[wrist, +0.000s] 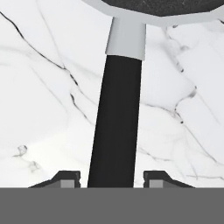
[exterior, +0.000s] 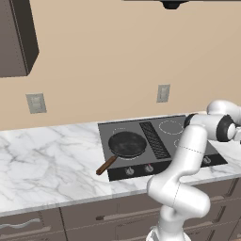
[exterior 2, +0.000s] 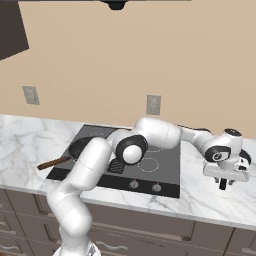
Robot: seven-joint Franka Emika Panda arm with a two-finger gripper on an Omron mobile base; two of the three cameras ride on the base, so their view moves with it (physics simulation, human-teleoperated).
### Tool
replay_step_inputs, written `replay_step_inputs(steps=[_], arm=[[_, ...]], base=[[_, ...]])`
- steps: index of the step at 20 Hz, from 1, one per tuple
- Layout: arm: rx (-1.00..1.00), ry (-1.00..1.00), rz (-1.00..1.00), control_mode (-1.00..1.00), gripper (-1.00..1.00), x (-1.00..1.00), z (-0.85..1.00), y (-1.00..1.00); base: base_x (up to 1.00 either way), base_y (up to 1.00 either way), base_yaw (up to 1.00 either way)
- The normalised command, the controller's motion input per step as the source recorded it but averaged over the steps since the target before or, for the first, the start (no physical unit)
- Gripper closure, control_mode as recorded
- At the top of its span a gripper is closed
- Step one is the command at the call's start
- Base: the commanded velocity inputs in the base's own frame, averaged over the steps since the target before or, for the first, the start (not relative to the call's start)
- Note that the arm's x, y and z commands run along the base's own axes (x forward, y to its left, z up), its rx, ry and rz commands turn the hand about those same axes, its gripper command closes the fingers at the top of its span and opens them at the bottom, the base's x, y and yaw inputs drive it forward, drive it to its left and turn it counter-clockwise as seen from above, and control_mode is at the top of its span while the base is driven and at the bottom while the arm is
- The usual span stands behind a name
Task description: Place both pans onto different burners. Then place the lemon wedge and the steak on different pans.
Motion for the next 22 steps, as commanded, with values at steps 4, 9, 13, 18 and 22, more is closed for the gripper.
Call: replay_step_inputs(steps=[4,9,13,18,22], arm=[[0.00,-0.01,0.00,-1.00,1.00,0.00,0.00,0.01],[0.00,-0.01,0.02,-1.00,1.00,0.00,0.00,0.16],[0.00,0.00,0.03,-1.00,1.00,0.00,0.00,0.26],[0.00,0.00,0.07,-1.00,1.00,-0.01,0.00,0.29],[0.00,-0.03,0.04,-1.00,1.00,-0.17,0.01,0.19]], base=[[0.00,0.00,0.00],[0.00,0.00,0.00],[0.00,0.00,0.00],[0.00,0.00,0.00],[0.00,0.00,0.00]])
